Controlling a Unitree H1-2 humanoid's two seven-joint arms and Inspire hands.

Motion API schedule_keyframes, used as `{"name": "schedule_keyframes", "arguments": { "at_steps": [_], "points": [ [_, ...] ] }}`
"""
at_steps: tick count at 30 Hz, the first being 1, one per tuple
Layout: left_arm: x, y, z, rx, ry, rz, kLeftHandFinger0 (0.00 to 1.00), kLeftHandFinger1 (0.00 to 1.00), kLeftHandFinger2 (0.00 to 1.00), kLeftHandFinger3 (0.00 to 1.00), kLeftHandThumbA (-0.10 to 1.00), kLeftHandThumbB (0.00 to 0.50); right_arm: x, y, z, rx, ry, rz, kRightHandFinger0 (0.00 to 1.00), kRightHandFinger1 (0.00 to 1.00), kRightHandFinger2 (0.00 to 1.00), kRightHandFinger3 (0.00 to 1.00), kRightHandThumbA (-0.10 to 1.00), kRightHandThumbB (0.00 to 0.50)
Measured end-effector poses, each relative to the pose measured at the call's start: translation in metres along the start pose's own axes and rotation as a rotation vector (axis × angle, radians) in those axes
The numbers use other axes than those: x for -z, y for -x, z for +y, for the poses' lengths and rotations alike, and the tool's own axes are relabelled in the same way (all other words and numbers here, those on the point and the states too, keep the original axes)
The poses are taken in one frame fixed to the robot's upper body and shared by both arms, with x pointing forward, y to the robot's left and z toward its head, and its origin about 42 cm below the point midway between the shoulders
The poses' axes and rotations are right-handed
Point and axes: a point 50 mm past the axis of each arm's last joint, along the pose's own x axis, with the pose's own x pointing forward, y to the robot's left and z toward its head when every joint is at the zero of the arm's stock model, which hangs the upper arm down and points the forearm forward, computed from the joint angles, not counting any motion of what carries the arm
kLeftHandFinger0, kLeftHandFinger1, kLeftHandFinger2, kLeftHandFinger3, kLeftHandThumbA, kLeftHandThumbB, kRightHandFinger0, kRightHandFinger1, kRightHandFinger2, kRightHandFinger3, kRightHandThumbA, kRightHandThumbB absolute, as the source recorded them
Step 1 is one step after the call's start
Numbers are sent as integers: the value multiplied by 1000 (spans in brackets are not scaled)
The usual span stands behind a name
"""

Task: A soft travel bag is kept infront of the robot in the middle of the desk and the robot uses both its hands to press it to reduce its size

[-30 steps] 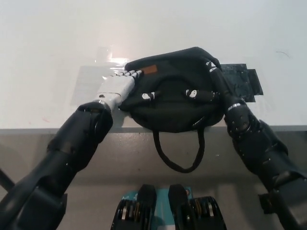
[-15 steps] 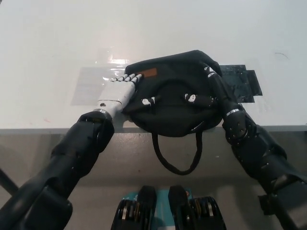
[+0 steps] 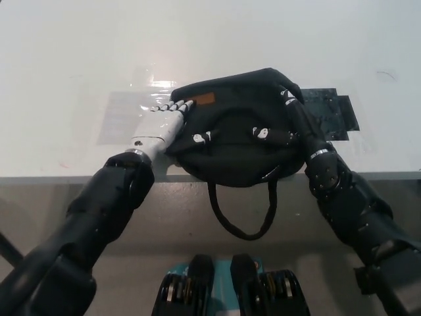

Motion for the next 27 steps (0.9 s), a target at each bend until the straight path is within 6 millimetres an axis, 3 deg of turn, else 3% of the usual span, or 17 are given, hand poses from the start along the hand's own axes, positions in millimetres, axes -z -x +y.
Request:
{"name": "schedule_keyframes", "arguments": {
  "at_steps": [4,6,8,9,10,11,12,13,14,15,16,17,23,25,27],
  "points": [
    [4,-2,20,-33,66,-5,1000,1000,1000,1000,1000,312,-11,-5,-9,11,-67,-27,1000,1000,1000,1000,1000,305],
    [5,-3,36,-60,109,-9,1000,1000,1000,1000,1000,333,-20,-9,-21,21,-111,-51,1000,1000,1000,1000,1000,298],
    [8,-3,55,-90,164,-5,1000,1000,1000,1000,1000,322,-31,-12,-38,41,-173,-86,1000,1000,1000,1000,1000,241],
    [8,-3,59,-99,179,-4,1000,1000,1000,1000,1000,316,-34,-13,-42,46,-184,-96,1000,1000,1000,1000,1000,240],
    [11,-2,67,-111,208,-2,1000,1000,1000,1000,1000,300,-39,-13,-52,57,-202,-117,1000,1000,1000,1000,1000,349],
    [12,-1,71,-117,237,0,1000,1000,1000,1000,1000,262,-44,-13,-59,66,-214,-135,1000,1000,1000,1000,1000,257],
    [13,1,75,-125,274,-1,1000,1000,1000,1000,1000,274,-47,-12,-67,74,-229,-151,1000,1000,1000,1000,1000,246],
    [12,2,79,-133,302,-7,1000,1000,1000,1000,1000,333,-50,-10,-74,82,-247,-162,1000,1000,1000,1000,1000,225],
    [11,4,84,-145,338,-13,1000,1000,1000,1000,1000,338,-52,-8,-82,92,-263,-179,1000,1000,1000,1000,1000,223],
    [11,6,86,-151,357,-14,1000,1000,1000,1000,1000,381,-53,-6,-88,99,-274,-189,1000,1000,1000,1000,1000,205],
    [9,8,91,-159,390,-23,1000,1000,1000,1000,1000,399,-55,-3,-97,110,-289,-206,1000,1000,1000,1000,1000,220],
    [9,10,93,-166,408,-27,1000,1000,1000,1000,1000,396,-57,0,-103,118,-297,-220,1000,1000,1000,1000,1000,248],
    [0,25,107,-194,495,-83,1000,1000,1000,1000,1000,422,-65,24,-140,178,-352,-304,1000,1000,1000,1000,1000,242],
    [-3,31,110,-200,519,-101,1000,1000,1000,1000,1000,358,-66,34,-148,190,-368,-328,1000,1000,1000,1000,1000,204],
    [-5,36,112,-207,535,-114,1000,1000,1000,1000,1000,320,-66,41,-152,197,-379,-341,1000,1000,1000,1000,1000,204]
  ]
}}
